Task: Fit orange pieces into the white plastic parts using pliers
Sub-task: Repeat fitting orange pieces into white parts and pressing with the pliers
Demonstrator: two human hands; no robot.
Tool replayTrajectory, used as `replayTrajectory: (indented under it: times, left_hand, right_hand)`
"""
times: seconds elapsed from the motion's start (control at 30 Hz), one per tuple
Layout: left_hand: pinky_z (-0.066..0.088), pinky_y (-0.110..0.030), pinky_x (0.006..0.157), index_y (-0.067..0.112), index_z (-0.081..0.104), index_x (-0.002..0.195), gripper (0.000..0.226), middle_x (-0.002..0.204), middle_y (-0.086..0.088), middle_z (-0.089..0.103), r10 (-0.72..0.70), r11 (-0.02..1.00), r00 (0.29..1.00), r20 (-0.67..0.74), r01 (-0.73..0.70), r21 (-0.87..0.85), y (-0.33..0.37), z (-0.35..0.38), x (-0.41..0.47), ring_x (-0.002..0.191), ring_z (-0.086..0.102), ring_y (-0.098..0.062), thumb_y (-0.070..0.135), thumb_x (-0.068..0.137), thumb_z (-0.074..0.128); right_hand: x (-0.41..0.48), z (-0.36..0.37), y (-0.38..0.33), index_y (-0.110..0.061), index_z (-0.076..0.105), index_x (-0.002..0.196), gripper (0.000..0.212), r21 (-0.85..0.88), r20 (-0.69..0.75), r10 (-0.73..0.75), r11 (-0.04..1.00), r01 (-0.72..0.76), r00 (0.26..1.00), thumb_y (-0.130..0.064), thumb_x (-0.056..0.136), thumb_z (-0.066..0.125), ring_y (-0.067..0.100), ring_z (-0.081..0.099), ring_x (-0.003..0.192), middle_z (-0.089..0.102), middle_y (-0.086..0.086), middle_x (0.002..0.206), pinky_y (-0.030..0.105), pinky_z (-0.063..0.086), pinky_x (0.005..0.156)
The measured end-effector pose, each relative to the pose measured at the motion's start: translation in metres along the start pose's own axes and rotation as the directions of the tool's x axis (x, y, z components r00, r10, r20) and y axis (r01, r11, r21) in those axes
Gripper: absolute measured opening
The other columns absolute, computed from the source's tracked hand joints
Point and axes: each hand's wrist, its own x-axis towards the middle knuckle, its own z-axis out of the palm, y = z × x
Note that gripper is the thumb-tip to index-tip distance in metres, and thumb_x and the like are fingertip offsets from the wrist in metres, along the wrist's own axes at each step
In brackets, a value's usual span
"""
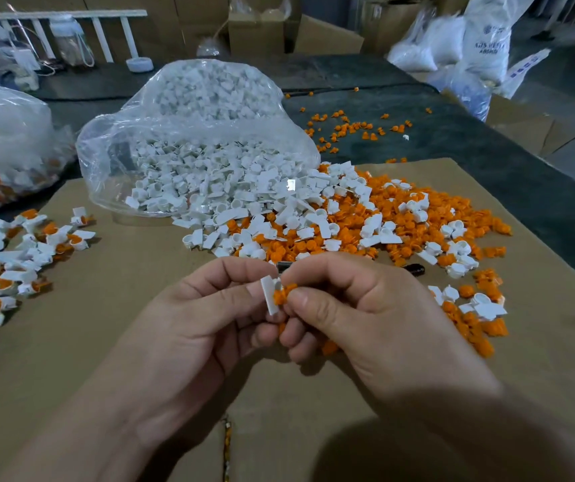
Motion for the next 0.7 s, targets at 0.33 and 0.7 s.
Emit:
replayTrajectory:
  times: [0.33,0.7]
  left_hand:
    - [0.060,-0.027,0.064,0.006,0.077,0.095,0.025,0.081,-0.024,0.070,0.062,0.989,0.998,-0.025,-0.058,0.137,-0.0029,0.0058,-0.0033,0.070,0.071,-0.025,0.009,0.071,0.081]
    - [0.052,-0.035,0.054,0.014,0.073,0.081,0.024,0.067,-0.013,0.064,0.149,0.929,0.970,-0.194,-0.070,0.363,-0.0089,0.0051,-0.0045,0.055,0.057,-0.023,0.030,0.066,0.082]
  right_hand:
    - [-0.0043,0.0028,-0.0067,-0.031,0.065,0.091,0.013,-0.281,-0.064,-0.085,0.958,0.064,0.994,-0.021,0.094,0.058,0.002,0.066,0.068,0.068,-0.012,0.078,0.018,0.053,0.058]
    - [-0.0020,-0.0023,-0.0038,-0.036,0.063,0.093,0.012,-0.199,-0.078,-0.049,0.980,0.032,0.996,-0.028,0.095,0.055,0.015,0.068,0.066,0.069,-0.002,0.075,0.042,0.060,0.060]
